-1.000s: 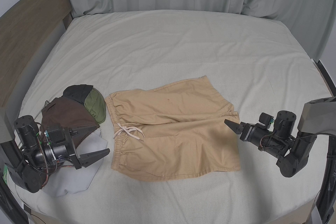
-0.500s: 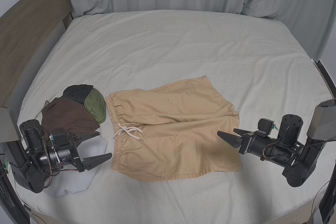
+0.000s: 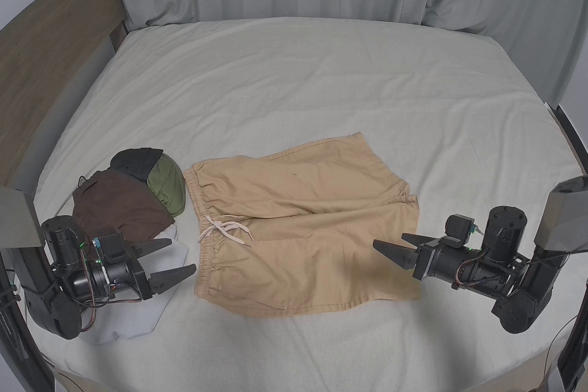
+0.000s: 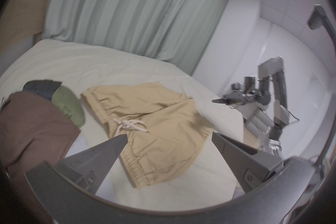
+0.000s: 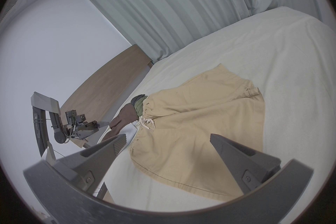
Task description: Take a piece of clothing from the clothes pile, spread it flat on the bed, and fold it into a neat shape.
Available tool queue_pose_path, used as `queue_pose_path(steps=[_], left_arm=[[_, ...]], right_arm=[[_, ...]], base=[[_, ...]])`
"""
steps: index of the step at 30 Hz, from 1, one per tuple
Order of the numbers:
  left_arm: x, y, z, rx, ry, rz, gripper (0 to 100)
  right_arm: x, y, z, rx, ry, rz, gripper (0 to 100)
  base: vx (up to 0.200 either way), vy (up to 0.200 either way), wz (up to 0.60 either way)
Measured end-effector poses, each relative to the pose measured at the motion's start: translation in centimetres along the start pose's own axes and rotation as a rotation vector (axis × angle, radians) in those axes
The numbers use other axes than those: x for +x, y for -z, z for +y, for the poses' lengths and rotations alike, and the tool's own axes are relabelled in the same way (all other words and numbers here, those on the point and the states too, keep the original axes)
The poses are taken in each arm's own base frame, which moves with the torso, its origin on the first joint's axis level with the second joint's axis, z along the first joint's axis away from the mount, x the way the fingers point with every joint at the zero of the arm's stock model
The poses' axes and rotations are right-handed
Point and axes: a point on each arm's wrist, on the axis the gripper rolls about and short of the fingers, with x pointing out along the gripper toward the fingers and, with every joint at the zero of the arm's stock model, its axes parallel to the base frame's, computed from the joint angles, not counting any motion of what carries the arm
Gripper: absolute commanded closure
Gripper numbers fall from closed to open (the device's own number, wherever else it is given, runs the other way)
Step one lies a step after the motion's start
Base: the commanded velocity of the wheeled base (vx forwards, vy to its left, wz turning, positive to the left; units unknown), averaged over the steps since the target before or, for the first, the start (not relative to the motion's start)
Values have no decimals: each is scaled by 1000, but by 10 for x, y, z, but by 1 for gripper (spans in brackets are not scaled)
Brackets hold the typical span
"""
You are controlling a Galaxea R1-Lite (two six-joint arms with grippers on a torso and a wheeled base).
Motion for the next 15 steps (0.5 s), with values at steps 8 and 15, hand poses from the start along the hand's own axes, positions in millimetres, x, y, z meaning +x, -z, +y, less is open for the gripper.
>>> queue_pose_path(steps=[8,15], left_arm=[[7,7,1,-150,-87,21,0],[12,20,4,-181,-85,63,0]], right_arm=[[1,2,-1,3,3,8,0],[1,4,-2,6,5,13,0]], base=[[0,0,0],[0,0,0]])
